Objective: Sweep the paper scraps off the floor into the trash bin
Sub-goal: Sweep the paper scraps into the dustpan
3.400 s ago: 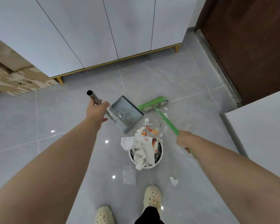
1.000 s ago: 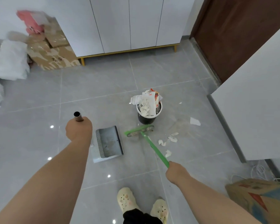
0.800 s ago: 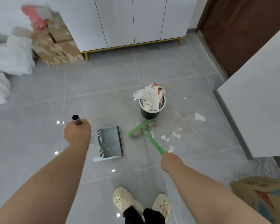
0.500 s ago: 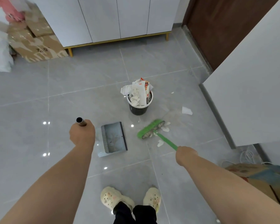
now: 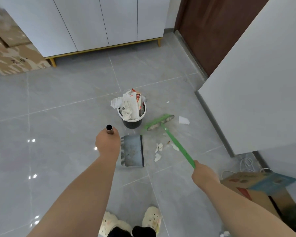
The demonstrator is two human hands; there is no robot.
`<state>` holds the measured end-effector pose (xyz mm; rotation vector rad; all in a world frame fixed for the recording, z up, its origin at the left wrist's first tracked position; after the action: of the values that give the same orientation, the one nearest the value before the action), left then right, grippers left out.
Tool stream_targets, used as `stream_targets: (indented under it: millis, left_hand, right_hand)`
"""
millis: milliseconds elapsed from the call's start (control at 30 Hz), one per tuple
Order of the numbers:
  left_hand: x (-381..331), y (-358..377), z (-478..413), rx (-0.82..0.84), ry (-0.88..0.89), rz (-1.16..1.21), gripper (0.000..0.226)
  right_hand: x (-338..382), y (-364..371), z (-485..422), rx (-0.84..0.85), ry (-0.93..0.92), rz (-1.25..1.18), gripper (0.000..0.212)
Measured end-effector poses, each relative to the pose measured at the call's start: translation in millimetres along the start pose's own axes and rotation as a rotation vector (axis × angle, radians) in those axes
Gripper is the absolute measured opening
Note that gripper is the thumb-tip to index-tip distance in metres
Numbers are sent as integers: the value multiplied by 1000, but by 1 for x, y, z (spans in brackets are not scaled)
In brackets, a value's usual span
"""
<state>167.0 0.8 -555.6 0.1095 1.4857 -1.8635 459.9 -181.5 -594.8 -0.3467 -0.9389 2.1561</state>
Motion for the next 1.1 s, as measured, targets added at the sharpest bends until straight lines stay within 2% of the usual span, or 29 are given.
stream_targets:
  millis: [133,267,400,567,700,933,1100]
  left_hand:
    - [-10,11,-13,-9,-7,-48,42]
    - [-11,22,-31,-12,-41,-68,40]
    - [-6,23,-54,-22,-39,-71,33]
    - [-7,29,-79,-20,-65,-74,28]
    - [-13,31,-75,-21,-52,-74,36]
    - [-33,31,-47,51,9,-100,35]
    - [-52,40,-24,135,103,-144,34]
  right_hand:
    - [23,-35,-45,-64,36,-89,52]
    - [62,-70,-109,-69,9,-155,58]
    - [102,-105,-164,-80,-13,-270,40]
    - [125,-100,-207,13,11,-290,33]
    - [123,-55,-185,118,4,-279,35]
    - [62,22,-103,153,23,-347,48]
    - [31,13,-73,40,34,-377,56]
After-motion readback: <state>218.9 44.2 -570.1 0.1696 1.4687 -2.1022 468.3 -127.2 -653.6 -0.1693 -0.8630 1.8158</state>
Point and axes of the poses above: each hand's wrist, its own z-axis away from the middle knuckle, its own y-axis out of the palm, x = y × z, the point moved 4 cm from there along -z, towards the middle knuckle, and after that the axes turned 11 degrees about -z, right-handed, at the moved point
